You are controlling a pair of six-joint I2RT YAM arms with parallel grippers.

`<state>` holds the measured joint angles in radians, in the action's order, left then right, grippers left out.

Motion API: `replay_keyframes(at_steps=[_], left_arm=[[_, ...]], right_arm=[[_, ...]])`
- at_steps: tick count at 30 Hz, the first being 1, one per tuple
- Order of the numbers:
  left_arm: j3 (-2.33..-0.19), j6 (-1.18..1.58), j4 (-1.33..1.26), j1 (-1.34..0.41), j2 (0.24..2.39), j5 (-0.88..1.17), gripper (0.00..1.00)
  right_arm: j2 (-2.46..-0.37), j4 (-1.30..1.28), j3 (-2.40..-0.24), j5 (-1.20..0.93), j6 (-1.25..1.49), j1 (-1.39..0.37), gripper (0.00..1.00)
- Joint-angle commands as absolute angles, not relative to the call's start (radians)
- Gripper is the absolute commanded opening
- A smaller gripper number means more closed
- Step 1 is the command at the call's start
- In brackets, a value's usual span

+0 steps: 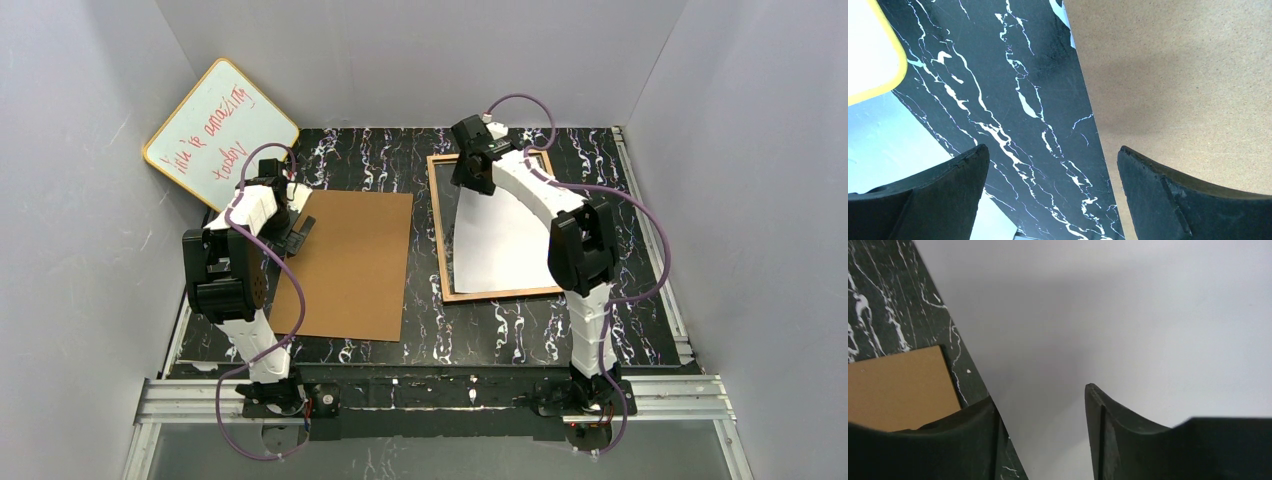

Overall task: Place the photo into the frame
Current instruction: Turn over the photo from the photo frame.

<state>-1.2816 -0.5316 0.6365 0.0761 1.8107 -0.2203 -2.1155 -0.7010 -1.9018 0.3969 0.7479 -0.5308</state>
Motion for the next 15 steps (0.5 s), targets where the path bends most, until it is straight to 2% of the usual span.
replay_keyframes(at_steps=[1,2,5,8,15], left_arm=[[-1.28,-0.544,0.664,0.074,1.778,-0.224,0.98],[-1.28,-0.546,0.664,0.074,1.778,-0.224,0.98],[-1.279,-0.548,0.665,0.074,1.776,-0.224,0.98],[-1.278,-0.547,0.667,0.073,1.776,-0.222,0.98],[-1.275,-0.549,0.666,0.074,1.777,-0.227,0.98]], right_arm=[[-2.125,-0.695,-1.934,0.349,0.701,-0.532,0.71],[-2.118,-0.688,-1.925,0.354,0.701,-0.532,0.75],[-2.104,-0.672,-1.912,0.347,0.701,-0.531,0.79],[-2.109,-0.67,-1.921,0.321,0.697,-0.531,0.98],[-2.087,-0.651,-1.904,0.275,0.691,-0.532,0.99]])
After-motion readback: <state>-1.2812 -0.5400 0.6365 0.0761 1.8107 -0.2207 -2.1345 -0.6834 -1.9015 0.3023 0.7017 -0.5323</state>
